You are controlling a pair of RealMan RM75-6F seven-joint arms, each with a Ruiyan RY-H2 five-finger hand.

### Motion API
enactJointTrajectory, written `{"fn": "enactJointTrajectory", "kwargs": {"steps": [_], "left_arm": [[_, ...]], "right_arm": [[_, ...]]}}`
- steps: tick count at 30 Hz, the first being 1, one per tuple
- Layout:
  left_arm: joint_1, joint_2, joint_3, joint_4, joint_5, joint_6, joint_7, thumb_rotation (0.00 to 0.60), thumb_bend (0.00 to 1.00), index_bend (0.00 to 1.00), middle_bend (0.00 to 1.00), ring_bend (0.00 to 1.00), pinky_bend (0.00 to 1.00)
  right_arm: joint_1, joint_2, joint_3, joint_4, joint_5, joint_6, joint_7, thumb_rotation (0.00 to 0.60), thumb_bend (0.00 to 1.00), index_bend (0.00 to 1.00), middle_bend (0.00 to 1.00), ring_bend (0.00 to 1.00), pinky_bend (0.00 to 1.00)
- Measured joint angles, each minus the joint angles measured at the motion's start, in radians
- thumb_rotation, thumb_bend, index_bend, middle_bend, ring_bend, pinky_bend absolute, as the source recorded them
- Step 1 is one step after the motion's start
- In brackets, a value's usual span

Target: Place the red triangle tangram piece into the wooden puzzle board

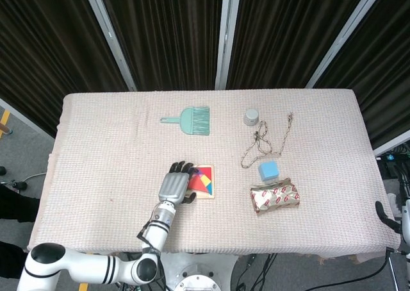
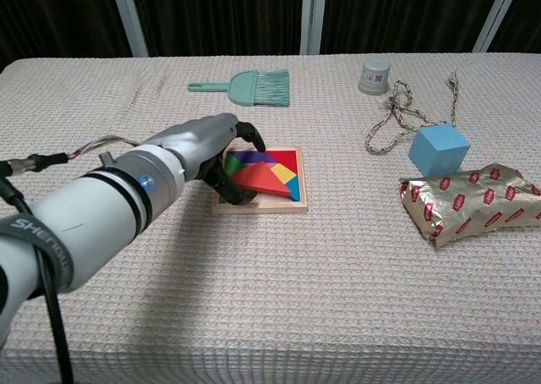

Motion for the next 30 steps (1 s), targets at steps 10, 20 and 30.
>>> {"fn": "enactJointTrajectory", "kwargs": {"steps": [10, 20, 30], "left_arm": [[0.016, 0.063, 0.005, -0.053, -0.002, 0.013, 0.009, 0.600, 0.30, 0.22, 0.11, 0.00, 0.00], [0.055, 0.191, 0.025, -0.136, -0.071, -0.023, -0.003, 0.600, 0.29, 0.27, 0.09, 0.00, 0.00], [0.040, 0.216, 0.047, -0.136, -0.086, -0.095, -0.051, 0.600, 0.29, 0.28, 0.08, 0.00, 0.00]], "right_arm": [[-0.002, 0.002, 0.001, -0.001, 0.002, 0.001, -0.001, 0.600, 0.25, 0.00, 0.00, 0.00, 0.00], [0.002, -0.002, -0.001, -0.002, -0.001, -0.006, -0.010, 0.600, 0.25, 0.00, 0.00, 0.00, 0.00], [0.002, -0.003, -0.001, 0.000, 0.003, -0.010, -0.009, 0.600, 0.25, 0.00, 0.00, 0.00, 0.00]]}}
